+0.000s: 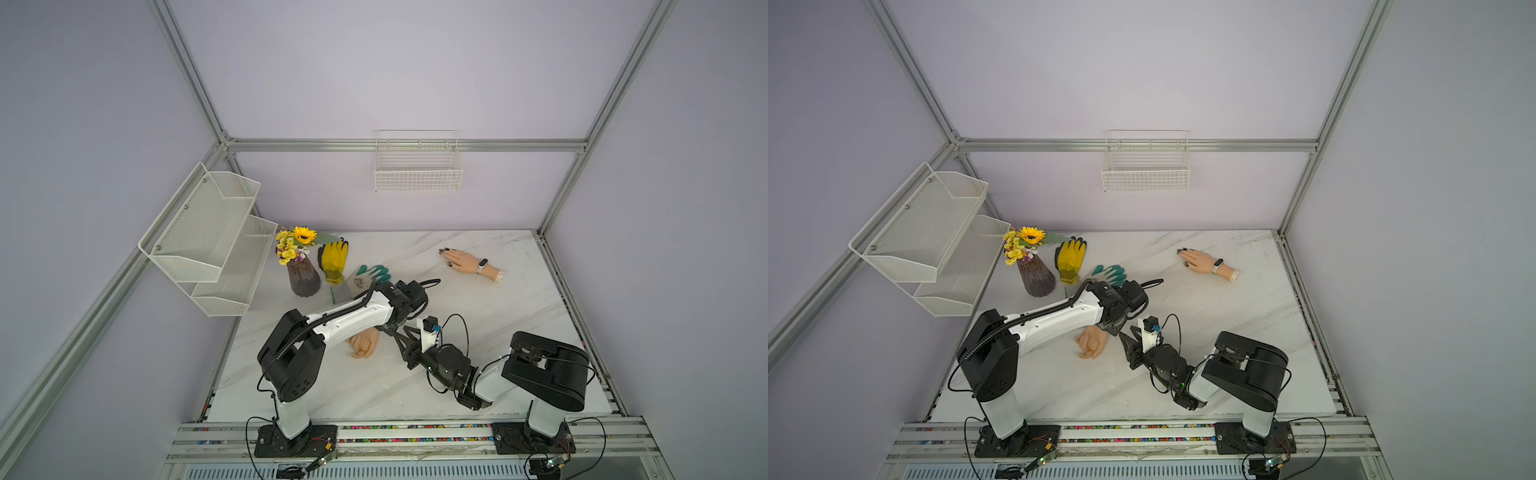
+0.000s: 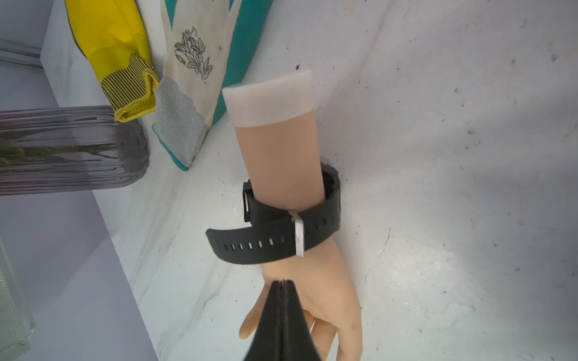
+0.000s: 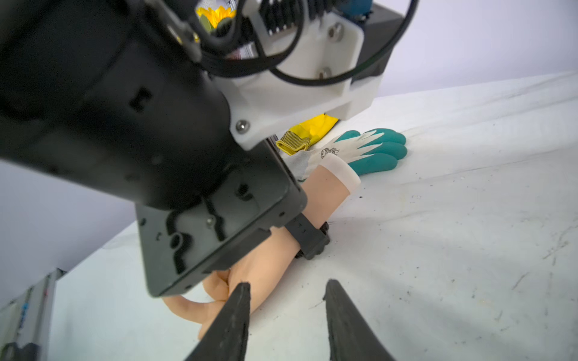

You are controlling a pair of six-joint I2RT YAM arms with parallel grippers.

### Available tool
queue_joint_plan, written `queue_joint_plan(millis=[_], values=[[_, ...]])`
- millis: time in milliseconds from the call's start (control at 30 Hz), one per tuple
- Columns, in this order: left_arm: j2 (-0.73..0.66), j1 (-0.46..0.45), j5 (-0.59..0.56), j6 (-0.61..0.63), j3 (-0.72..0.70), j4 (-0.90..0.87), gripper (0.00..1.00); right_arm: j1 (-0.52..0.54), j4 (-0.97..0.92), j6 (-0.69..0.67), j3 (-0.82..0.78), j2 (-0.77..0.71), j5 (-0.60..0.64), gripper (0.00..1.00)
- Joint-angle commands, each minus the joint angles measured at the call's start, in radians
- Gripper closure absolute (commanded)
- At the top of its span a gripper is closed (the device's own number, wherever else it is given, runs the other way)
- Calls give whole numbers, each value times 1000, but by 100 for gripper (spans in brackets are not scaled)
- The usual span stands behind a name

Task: Take off the watch
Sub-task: Untie the watch from the hand.

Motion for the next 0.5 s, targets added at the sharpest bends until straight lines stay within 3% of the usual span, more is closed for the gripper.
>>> queue_joint_plan(millis=[0, 33, 167, 333, 467], values=[[-56, 26, 41, 5, 6, 7, 94, 5, 53, -93, 49, 45, -9, 58], [-74, 40, 76, -1, 5, 10, 86, 5, 48, -91, 59, 59, -23, 58], [-206, 143, 247, -52, -61, 83, 73, -5, 14, -68, 99, 90, -101, 56], [-521, 391, 559, -194, -311, 320, 56, -44, -287, -16, 238, 84, -205, 55], [-645, 587, 859, -291, -467, 470, 48, -58, -458, -23, 306, 45, -196, 53]])
